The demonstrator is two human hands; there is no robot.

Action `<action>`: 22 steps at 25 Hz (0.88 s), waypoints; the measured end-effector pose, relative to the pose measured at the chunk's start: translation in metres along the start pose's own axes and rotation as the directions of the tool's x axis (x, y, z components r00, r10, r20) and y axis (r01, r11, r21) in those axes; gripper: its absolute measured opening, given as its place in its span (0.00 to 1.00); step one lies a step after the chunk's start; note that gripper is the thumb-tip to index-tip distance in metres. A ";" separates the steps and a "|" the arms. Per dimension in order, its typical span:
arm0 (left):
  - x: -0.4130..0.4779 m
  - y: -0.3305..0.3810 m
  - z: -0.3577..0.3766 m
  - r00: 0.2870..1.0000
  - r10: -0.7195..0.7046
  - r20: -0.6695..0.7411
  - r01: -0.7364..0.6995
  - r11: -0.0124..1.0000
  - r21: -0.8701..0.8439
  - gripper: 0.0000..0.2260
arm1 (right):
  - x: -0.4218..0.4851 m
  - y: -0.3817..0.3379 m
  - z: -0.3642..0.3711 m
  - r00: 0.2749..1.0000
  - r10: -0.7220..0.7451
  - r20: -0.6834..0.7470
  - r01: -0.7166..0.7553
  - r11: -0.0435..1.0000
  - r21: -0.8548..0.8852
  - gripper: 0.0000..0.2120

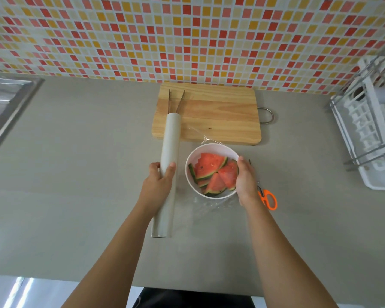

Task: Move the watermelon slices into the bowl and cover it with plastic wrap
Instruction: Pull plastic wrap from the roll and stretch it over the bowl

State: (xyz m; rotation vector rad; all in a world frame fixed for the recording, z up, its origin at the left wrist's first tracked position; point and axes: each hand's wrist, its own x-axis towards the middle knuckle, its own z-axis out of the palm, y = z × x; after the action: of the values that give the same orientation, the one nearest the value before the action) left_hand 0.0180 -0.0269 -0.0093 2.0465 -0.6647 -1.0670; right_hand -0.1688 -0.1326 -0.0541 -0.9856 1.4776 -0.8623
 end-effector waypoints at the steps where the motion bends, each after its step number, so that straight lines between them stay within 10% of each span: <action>1: -0.002 0.001 -0.002 0.999 -0.021 0.027 0.022 0.999 -0.048 0.23 | 0.000 0.001 0.000 1.000 -0.007 -0.005 0.007 1.000 -0.003 0.13; 9: -0.018 -0.012 -0.016 0.960 -0.063 0.271 0.137 0.955 -0.264 0.17 | 0.004 0.003 0.000 0.999 -0.037 -0.037 0.035 0.998 -0.044 0.14; 22: -0.032 -0.030 -0.021 0.970 0.001 0.242 0.053 0.975 -0.215 0.16 | 0.007 0.007 -0.001 0.998 -0.050 -0.042 0.047 0.997 -0.068 0.12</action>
State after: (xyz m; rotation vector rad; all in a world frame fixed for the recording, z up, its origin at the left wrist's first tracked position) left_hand 0.0222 0.0208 -0.0096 1.7561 -0.6101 -1.3564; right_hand -0.1708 -0.1357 -0.0633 -1.0615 1.5330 -0.8784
